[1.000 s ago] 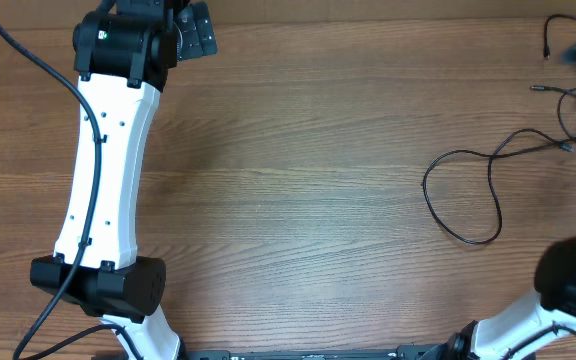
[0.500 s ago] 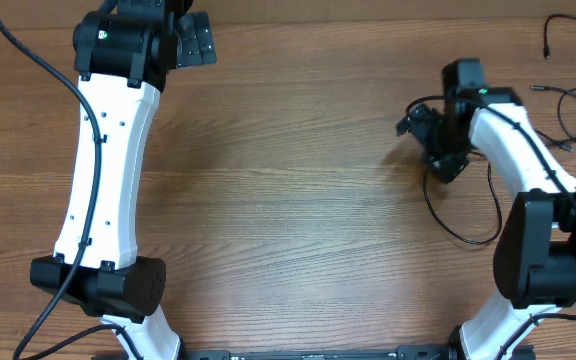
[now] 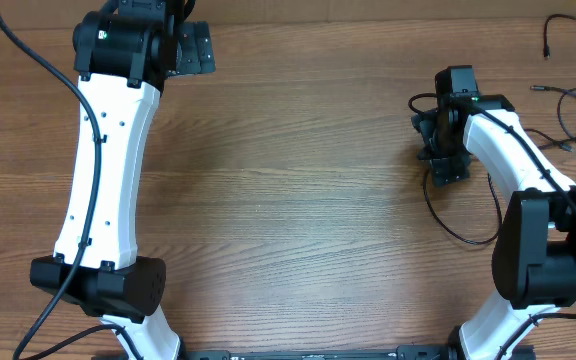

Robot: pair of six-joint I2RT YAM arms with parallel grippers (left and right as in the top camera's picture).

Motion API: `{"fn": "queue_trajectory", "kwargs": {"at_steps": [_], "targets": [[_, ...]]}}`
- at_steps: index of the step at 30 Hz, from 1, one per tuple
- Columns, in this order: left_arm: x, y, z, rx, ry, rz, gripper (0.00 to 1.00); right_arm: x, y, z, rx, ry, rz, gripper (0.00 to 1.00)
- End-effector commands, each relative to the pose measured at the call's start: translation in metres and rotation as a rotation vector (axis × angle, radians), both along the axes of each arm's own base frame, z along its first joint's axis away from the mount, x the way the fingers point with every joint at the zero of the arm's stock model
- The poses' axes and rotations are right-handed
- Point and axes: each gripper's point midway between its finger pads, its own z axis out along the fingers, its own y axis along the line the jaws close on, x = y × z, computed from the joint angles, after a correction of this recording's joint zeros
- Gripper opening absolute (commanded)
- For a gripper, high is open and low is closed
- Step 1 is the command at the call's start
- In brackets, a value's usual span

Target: Untangle cables

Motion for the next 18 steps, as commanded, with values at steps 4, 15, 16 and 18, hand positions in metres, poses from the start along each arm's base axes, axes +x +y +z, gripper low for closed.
{"fn": "queue_trajectory", "kwargs": {"at_steps": [4,15,16,18], "targets": [[-0.003,0.0,0.007,0.013,-0.008,-0.022,1.0,0.006,-0.028,-0.005,-0.098,-0.059,-0.076,1.0],[-0.004,0.0,0.006,0.025,0.001,-0.036,1.0,-0.002,-0.047,-0.035,-0.157,-0.006,-0.042,0.97],[-0.004,0.0,0.006,0.025,0.001,-0.036,1.0,0.001,-0.047,-0.036,-0.166,-0.012,-0.003,0.93],[-0.005,0.0,0.006,0.026,0.003,-0.036,1.0,0.009,-0.047,-0.035,-0.186,-0.032,0.079,0.84]]}}
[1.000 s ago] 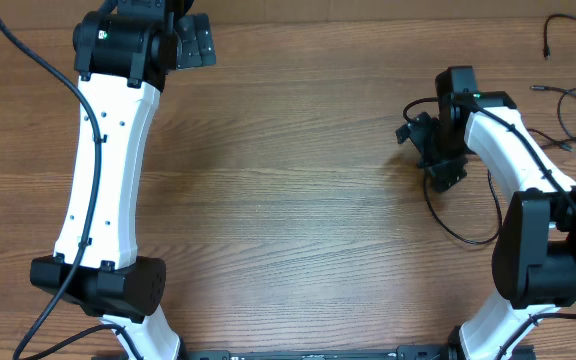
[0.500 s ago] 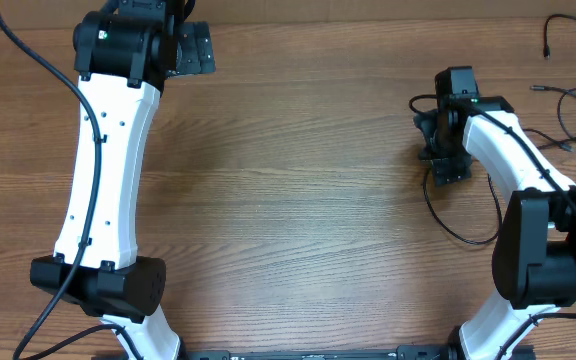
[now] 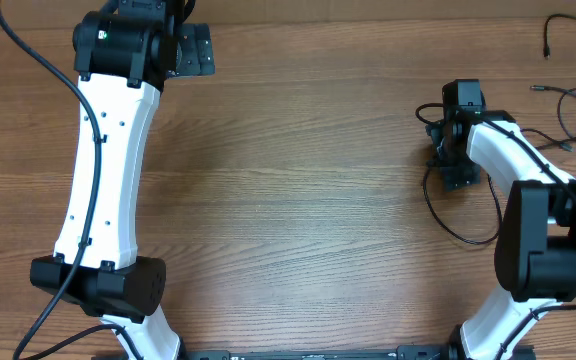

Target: Untangle cables

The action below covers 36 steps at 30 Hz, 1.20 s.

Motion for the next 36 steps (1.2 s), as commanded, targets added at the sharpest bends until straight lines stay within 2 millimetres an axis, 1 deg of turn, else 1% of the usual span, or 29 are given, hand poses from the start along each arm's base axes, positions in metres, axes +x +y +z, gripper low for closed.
{"fn": "queue_trajectory", "kwargs": {"at_steps": [1,2,4,7,9,11,12,13,15,17,18,20,21,22,23,25,26,27,28,30,32,35,36], "targets": [[-0.003,0.0,0.007,0.009,-0.009,-0.016,1.0,0.007,-0.007,-0.003,-0.068,0.009,0.146,0.79],[-0.003,0.0,0.007,0.009,-0.01,-0.016,1.0,0.009,-0.007,-0.002,-0.071,0.004,0.155,0.77],[-0.003,0.0,0.007,0.009,-0.01,-0.016,1.0,0.01,-0.007,-0.002,-0.071,0.0,0.155,0.76],[-0.003,0.0,0.007,0.008,-0.009,-0.016,1.0,0.011,-0.007,-0.002,-0.072,-0.006,0.154,0.77],[-0.004,0.0,0.006,0.008,-0.007,-0.016,1.0,0.013,-0.008,-0.006,-0.072,-0.006,0.151,0.85],[-0.004,0.0,0.006,0.009,-0.004,-0.016,1.0,0.011,-0.01,-0.012,-0.065,0.004,0.133,0.86],[-0.005,0.0,0.006,0.009,-0.002,-0.016,1.0,0.011,-0.009,-0.016,-0.062,0.012,0.134,0.64],[-0.005,0.0,0.005,0.009,-0.001,-0.016,1.0,0.01,-0.009,-0.021,-0.06,0.021,0.133,0.04],[-0.005,0.0,0.005,0.01,0.0,-0.016,1.0,0.009,-0.006,-0.028,-0.04,0.032,0.141,0.04],[-0.006,0.0,0.005,0.011,0.003,-0.016,1.0,0.013,0.002,-0.03,-0.013,0.029,0.209,0.04],[-0.006,0.0,0.005,0.012,0.006,-0.016,1.0,0.017,0.006,-0.029,-0.009,0.016,0.258,0.04],[-0.006,0.001,0.005,0.012,0.006,-0.016,1.0,0.031,0.015,-0.017,-0.011,-0.035,0.369,0.04],[-0.005,0.001,0.005,0.011,0.002,-0.016,1.0,0.041,0.021,-0.003,-0.037,-0.074,0.46,0.04],[-0.004,0.0,0.006,0.01,-0.003,-0.016,1.0,0.048,0.025,0.011,-0.062,-0.106,0.513,0.04],[-0.004,0.0,0.006,0.008,-0.007,-0.016,1.0,0.057,0.03,0.031,-0.097,-0.147,0.577,0.04],[-0.002,-0.001,0.007,0.002,-0.015,-0.014,1.0,0.073,0.04,0.079,-0.176,-0.241,0.7,0.04],[-0.002,-0.001,0.007,0.001,-0.017,-0.015,1.0,0.081,0.046,0.114,-0.228,-0.299,0.767,0.04],[-0.002,-0.001,0.008,-0.001,-0.019,-0.013,1.0,0.084,0.051,0.141,-0.264,-0.34,0.808,0.04],[-0.002,-0.001,0.008,-0.001,-0.019,-0.012,1.0,0.086,0.056,0.18,-0.314,-0.395,0.854,0.04],[-0.002,-0.001,0.007,-0.001,-0.018,-0.012,1.0,0.084,0.063,0.237,-0.385,-0.476,0.922,0.04],[-0.002,-0.001,0.007,-0.001,-0.016,-0.012,1.0,0.074,0.075,0.302,-0.458,-0.576,1.006,0.04],[-0.003,-0.001,0.006,0.0,-0.012,-0.012,1.0,0.055,0.084,0.384,-0.538,-0.723,1.068,0.04],[-0.002,-0.001,0.006,-0.002,-0.012,-0.01,1.0,0.049,0.085,0.405,-0.558,-0.768,1.071,0.04]]}}
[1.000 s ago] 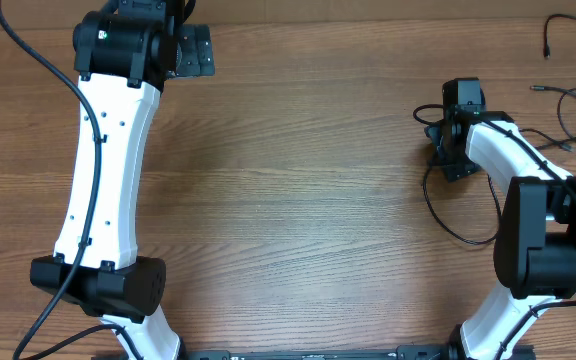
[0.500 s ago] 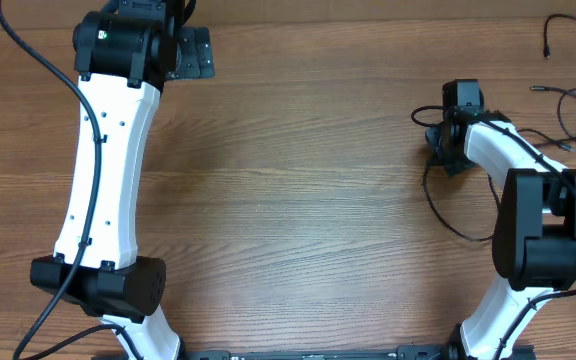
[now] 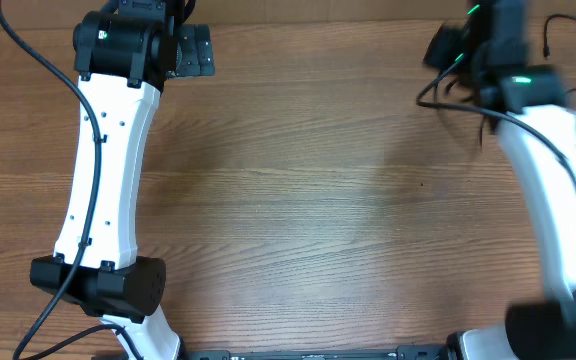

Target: Untangle cables

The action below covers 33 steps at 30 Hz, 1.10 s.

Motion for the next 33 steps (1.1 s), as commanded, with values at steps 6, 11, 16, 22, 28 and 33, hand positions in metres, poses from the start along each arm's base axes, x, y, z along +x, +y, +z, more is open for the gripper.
{"fn": "queue_trajectory", "kwargs": {"at_steps": [6,11,16,22,28,33], "targets": [[-0.003,-0.002,0.006,-0.007,-0.011,-0.009,1.0,-0.054,0.014,0.192,-0.142,-0.459,0.183,0.04],[0.004,-0.003,0.011,-0.015,-0.045,-0.012,1.0,-0.063,-0.002,0.239,-0.238,-0.611,0.138,0.04],[0.013,-0.005,0.018,-0.025,-0.094,-0.012,1.0,-0.062,-0.057,0.247,-0.365,-0.625,0.005,0.04],[0.018,-0.006,0.022,-0.029,-0.12,-0.012,1.0,-0.079,-0.142,0.272,-0.492,-0.678,-0.171,0.04],[0.019,-0.006,0.023,-0.032,-0.128,-0.012,1.0,-0.101,-0.192,0.283,-0.583,-0.691,-0.221,0.04],[0.019,-0.006,0.023,-0.031,-0.127,-0.012,1.0,-0.12,-0.234,0.279,-0.612,-0.644,-0.325,0.04]]}}
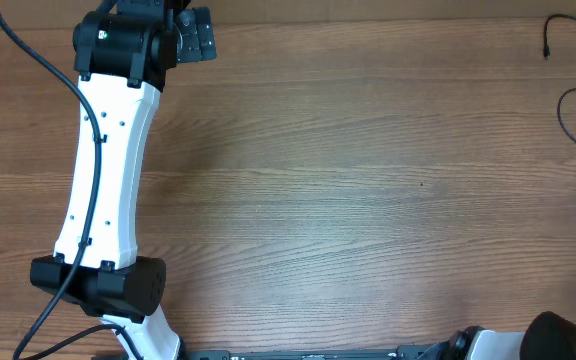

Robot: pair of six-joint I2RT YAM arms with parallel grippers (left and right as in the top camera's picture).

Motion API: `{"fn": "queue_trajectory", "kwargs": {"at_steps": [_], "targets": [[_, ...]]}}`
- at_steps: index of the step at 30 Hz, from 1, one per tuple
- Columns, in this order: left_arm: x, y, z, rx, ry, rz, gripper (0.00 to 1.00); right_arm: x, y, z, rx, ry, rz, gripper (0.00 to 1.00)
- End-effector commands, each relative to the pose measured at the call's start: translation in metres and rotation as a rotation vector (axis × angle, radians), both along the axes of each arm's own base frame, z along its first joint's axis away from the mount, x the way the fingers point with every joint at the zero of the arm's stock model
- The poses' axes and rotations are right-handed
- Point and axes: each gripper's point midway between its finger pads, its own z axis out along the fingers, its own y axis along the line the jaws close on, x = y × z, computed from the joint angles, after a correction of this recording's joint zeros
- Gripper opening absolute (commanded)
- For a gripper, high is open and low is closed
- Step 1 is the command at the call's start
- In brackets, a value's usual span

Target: Untangle cables

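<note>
Two black cables show only at the table's right edge: one loop [571,112] runs off the right side, and a thinner lead with a plug [550,32] lies at the far right corner. My left arm [103,150] stretches up the left side. Its gripper [194,34] sits at the far edge of the table, and its jaws are too dark to read. Of my right arm only the base [566,336] shows at the bottom right corner; its gripper is out of view.
The wooden table [328,180] fills the overhead view. A black cable from the left arm's own wiring [30,60] hangs at the top left. The arm mounting rail [318,353] runs along the near edge.
My right arm, raised over the table's far right with a cable hanging from it, has left the view except for its base. The left gripper has shifted slightly toward the far edge.
At first my right gripper was low on the table's right side, at a cable whose loop trailed toward me. It then edged right, later stood high at the far right with the cable hanging. Now arm and that loop are gone from view.
</note>
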Motion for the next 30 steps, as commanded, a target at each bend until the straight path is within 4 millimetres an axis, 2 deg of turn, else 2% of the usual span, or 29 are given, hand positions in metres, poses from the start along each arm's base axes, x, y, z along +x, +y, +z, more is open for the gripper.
{"fn": "queue_trajectory", "kwargs": {"at_steps": [1,7,12,14,17,21,26,28,30], "targets": [[-0.002,-0.002,0.007,-0.008,-0.016,-0.012,1.0,-0.021,-0.016,0.011,-0.027,-0.01,-0.045,0.04],[-0.002,-0.002,0.007,-0.008,-0.017,-0.011,1.0,-0.038,-0.058,-0.018,0.034,0.073,-0.154,0.04],[-0.002,-0.001,0.006,0.001,-0.012,-0.015,1.0,-0.064,-0.12,-0.056,0.109,0.145,-0.364,0.04],[-0.003,-0.001,0.006,0.006,-0.008,-0.02,1.0,-0.076,-0.138,-0.068,0.133,0.167,-0.404,0.04],[-0.003,-0.001,0.006,0.009,-0.006,-0.022,1.0,-0.086,-0.151,-0.081,0.156,0.19,-0.416,0.04],[-0.004,-0.001,0.005,0.009,-0.003,-0.022,1.0,-0.09,-0.156,-0.078,0.147,0.177,-0.429,0.04],[-0.004,-0.001,0.005,0.009,-0.003,-0.022,1.0,-0.089,-0.156,-0.058,0.095,0.112,-0.424,0.04],[-0.004,-0.001,0.005,0.008,-0.003,-0.022,1.0,-0.088,-0.15,-0.043,0.091,0.057,-0.394,0.04],[-0.004,-0.001,0.005,0.008,-0.003,-0.022,1.0,-0.086,-0.135,-0.026,0.071,0.026,-0.331,0.04]]}}
